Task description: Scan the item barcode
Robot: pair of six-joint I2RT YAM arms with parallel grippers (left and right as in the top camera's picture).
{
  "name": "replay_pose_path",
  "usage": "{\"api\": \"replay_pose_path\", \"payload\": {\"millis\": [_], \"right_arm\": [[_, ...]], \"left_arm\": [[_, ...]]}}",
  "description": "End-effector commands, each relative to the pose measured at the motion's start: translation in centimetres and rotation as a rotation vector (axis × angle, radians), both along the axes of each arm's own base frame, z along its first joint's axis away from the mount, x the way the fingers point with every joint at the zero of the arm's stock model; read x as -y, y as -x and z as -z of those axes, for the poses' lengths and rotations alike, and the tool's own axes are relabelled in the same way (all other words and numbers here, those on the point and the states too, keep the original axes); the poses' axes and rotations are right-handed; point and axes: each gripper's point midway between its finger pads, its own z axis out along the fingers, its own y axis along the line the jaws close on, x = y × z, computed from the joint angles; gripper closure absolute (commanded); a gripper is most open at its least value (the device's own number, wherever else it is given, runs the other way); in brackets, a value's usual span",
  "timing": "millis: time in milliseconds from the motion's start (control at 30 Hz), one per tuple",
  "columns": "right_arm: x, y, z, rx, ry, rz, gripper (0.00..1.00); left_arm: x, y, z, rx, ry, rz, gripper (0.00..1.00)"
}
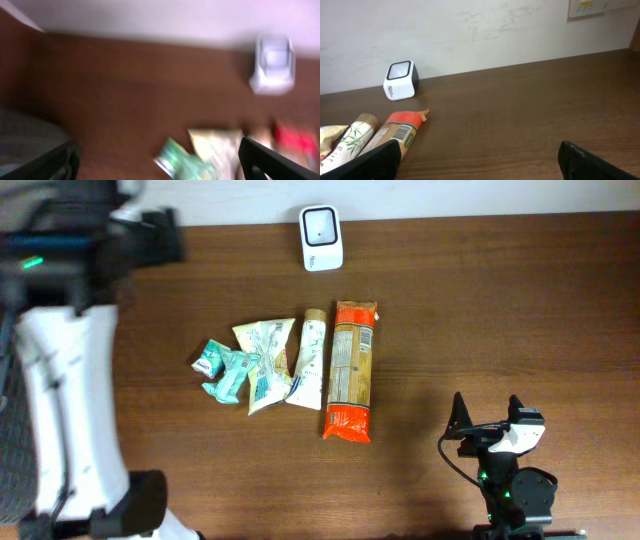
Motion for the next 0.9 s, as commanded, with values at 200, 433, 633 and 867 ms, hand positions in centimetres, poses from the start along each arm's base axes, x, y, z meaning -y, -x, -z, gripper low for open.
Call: {"api": "replay_pose_path", "payload": {"millis": [200,433,633,867], "right_arm": [[0.2,0.0,0.4,-0.006,-0.003,0.01,0.01],[0.2,0.0,0.4,-0.006,-0.003,0.01,0.01],[0.2,0.0,0.4,-0.006,-0.003,0.01,0.01],[0.2,0.0,0.4,-0.006,-0.003,0.01,0.01]], "left_arm": [[-27.7,10.7,-0.4,0.083,0.075,-0.791,0.06],[-38.4,13.9,15.4,-0.21,0.321,-0.968,0.16],[-40.4,12.2,27.3,-0.427,0.384,-0.919,0.16],[-40.4,10.1,34.0,-0.51,0.395,-0.821,0.16]]}}
